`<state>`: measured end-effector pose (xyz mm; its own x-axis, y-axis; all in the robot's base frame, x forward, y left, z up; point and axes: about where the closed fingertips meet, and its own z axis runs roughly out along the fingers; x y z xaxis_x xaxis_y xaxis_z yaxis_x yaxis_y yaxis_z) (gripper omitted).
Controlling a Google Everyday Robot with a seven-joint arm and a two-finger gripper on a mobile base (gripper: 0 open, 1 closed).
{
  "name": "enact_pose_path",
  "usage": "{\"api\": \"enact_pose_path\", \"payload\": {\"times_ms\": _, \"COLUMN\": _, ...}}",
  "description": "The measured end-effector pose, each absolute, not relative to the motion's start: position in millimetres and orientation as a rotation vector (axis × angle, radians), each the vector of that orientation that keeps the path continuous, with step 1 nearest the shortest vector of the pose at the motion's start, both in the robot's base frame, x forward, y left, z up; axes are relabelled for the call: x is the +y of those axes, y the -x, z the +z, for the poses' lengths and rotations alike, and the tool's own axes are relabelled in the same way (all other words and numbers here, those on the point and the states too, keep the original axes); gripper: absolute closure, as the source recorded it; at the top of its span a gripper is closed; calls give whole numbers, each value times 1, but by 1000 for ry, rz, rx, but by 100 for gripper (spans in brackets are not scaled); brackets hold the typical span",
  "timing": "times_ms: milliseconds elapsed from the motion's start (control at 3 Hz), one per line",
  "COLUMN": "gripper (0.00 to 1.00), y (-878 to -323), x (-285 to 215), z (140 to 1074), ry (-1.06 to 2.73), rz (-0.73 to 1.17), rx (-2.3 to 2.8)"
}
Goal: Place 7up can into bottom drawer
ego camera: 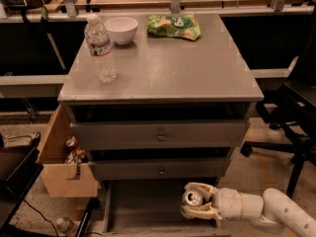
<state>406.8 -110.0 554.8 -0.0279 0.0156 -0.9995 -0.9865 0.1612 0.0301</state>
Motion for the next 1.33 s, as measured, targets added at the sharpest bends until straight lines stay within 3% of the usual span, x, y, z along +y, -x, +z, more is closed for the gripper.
{"api": "enact_pose_path", "payload": {"times_ms": 1333, "gripper": 100, "y": -502, "x": -46, "z": 345, "ry": 1151, "rz": 1273, "rx": 1280}}
